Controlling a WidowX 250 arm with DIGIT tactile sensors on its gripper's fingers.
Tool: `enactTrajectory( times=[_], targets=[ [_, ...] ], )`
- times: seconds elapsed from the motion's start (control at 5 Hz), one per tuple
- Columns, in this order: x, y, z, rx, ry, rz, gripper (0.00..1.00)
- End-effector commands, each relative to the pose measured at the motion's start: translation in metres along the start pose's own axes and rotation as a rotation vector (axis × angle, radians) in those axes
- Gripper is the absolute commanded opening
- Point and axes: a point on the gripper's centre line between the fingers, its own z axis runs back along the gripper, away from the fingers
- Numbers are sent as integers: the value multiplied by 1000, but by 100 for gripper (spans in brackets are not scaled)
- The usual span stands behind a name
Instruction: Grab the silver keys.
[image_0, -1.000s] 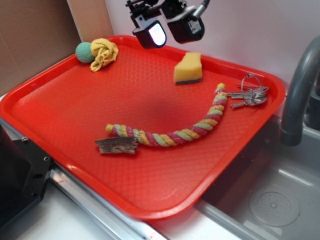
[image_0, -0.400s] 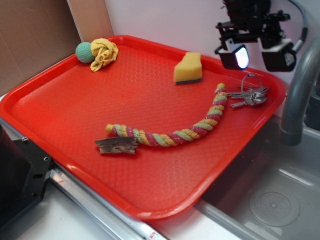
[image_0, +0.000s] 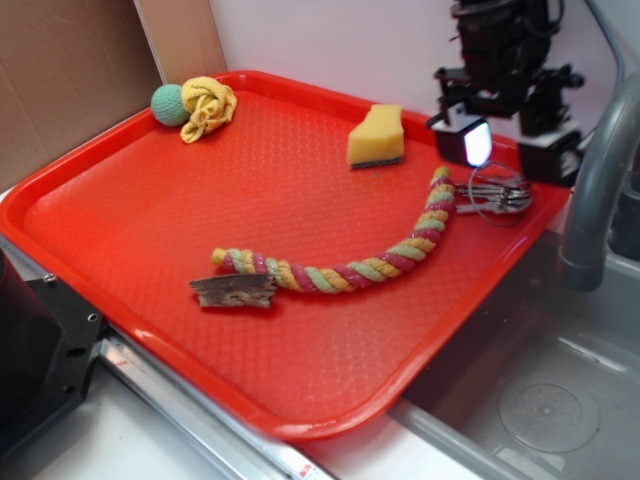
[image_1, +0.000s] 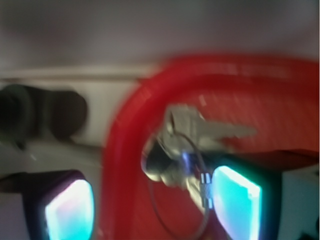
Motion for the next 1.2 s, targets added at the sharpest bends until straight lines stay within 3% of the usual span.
enactTrajectory(
  times=[0.0, 0.4, 0.6, 0.8, 1.0],
  targets=[
    [-24, -15, 42, 22, -165, 19, 100],
    [-8, -11, 22, 45, -215, 43, 100],
    [11, -9, 10, 74, -172, 44, 100],
    [14, -7, -2, 61, -144, 21, 100],
    [15, -5, -4, 49, -142, 25, 0]
  ],
)
